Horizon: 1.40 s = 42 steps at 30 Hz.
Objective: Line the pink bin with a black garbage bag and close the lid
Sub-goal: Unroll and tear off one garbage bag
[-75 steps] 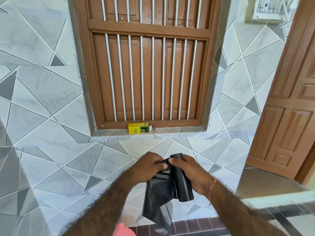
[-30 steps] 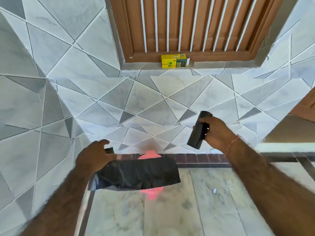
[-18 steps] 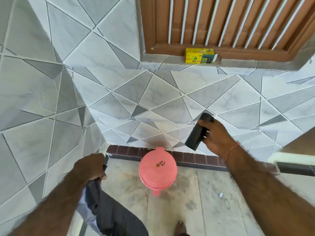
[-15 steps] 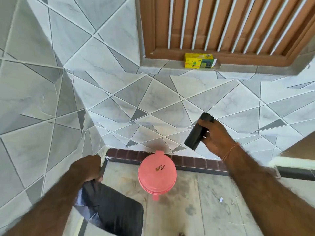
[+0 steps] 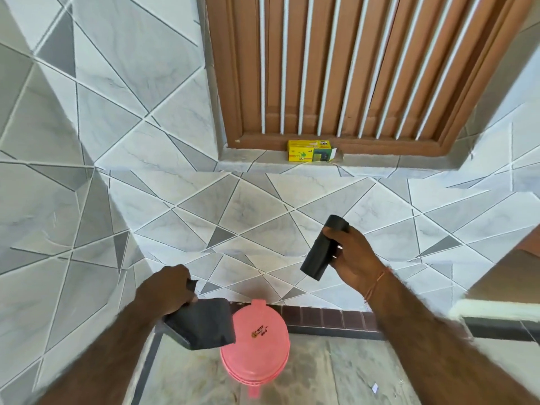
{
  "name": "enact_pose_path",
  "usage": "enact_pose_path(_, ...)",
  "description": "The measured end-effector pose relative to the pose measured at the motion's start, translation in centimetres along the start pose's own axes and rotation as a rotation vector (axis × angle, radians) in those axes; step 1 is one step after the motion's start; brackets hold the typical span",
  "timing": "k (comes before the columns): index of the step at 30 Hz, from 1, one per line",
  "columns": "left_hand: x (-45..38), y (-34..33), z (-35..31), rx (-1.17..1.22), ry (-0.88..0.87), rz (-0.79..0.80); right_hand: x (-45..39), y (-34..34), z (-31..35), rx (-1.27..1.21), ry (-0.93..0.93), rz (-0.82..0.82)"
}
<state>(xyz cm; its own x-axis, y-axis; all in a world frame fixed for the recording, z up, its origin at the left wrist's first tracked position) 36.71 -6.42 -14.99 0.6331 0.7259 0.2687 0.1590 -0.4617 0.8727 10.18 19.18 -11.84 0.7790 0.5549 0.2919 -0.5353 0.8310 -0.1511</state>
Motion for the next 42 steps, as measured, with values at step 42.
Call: enact_pose_path(42, -9.0, 5.4, -23.7, 0.398, -0.536, -0.121, -9.0, 4.7, 9.3, -0.146, 0.101, -0.128)
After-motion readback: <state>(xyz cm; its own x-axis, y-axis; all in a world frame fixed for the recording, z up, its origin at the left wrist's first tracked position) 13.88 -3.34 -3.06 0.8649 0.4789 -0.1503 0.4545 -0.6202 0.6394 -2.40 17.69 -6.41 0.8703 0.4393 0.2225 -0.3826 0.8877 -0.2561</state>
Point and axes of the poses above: each hand's wrist, its own x-axis away from the middle knuckle, its own y-axis out of the back of the hand, z = x × y, the point moved 10 cm from there along -x, towards the middle knuckle, and after that the axes turned 15 degrees about x, right-handed, at the moved point
